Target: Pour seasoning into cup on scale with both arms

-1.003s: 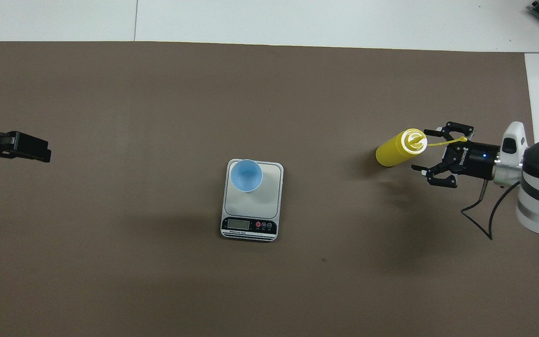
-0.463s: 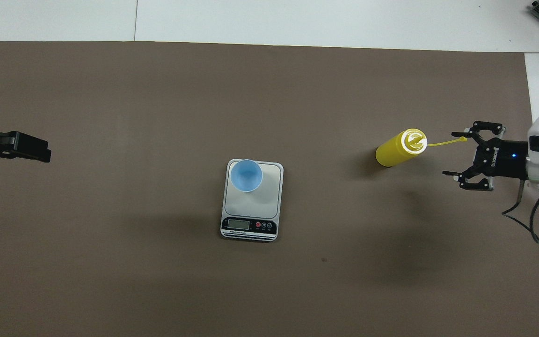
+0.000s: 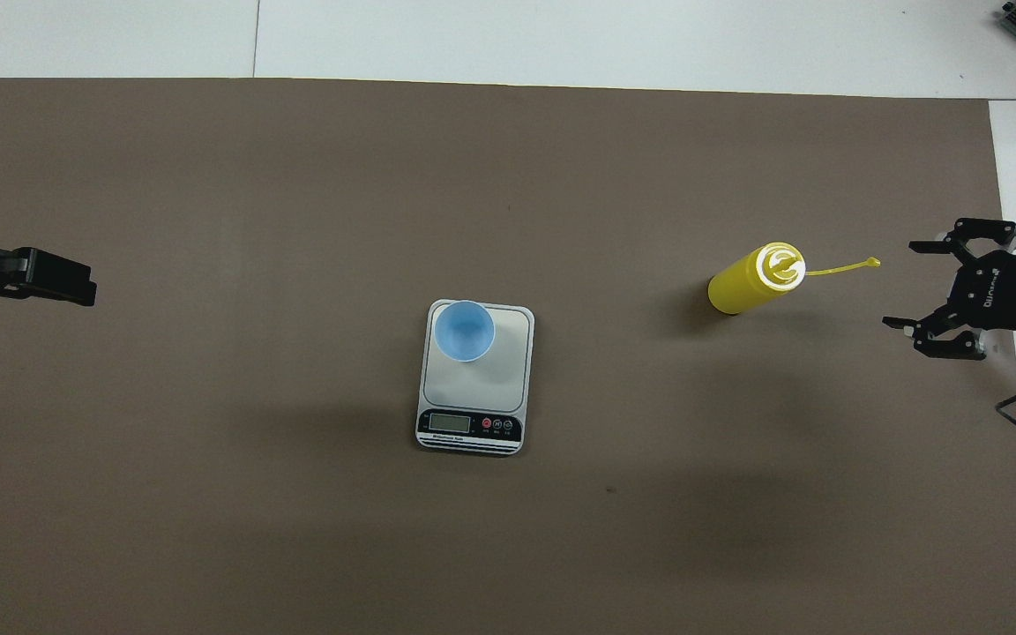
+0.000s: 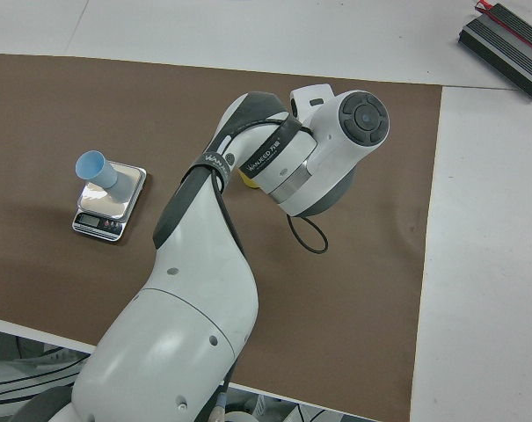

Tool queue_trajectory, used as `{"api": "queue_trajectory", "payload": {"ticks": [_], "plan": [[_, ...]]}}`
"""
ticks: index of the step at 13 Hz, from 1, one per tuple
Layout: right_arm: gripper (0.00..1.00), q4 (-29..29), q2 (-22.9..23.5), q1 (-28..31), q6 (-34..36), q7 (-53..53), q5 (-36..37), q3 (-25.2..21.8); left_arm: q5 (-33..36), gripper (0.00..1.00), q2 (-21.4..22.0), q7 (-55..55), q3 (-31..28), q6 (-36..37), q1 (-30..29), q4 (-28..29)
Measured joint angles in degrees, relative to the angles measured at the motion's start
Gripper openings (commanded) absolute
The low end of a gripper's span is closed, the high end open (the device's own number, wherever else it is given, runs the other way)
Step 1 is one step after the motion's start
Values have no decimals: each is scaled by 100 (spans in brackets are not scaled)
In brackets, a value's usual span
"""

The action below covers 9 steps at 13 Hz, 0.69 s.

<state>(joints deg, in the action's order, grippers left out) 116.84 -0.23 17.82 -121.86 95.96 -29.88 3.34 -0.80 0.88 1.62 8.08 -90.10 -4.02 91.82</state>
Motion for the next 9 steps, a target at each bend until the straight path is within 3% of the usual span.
{"api": "queue_trajectory", "payload": {"ticks": [6,9], "plan": [[100,-632,-257,-710,870,-3416,1630,61,0,100,0,0,0,0,0,0],[100,-1061,-267,-1130,1252,-5091,2015,73,0,100,0,0,0,0,0,0]]}}
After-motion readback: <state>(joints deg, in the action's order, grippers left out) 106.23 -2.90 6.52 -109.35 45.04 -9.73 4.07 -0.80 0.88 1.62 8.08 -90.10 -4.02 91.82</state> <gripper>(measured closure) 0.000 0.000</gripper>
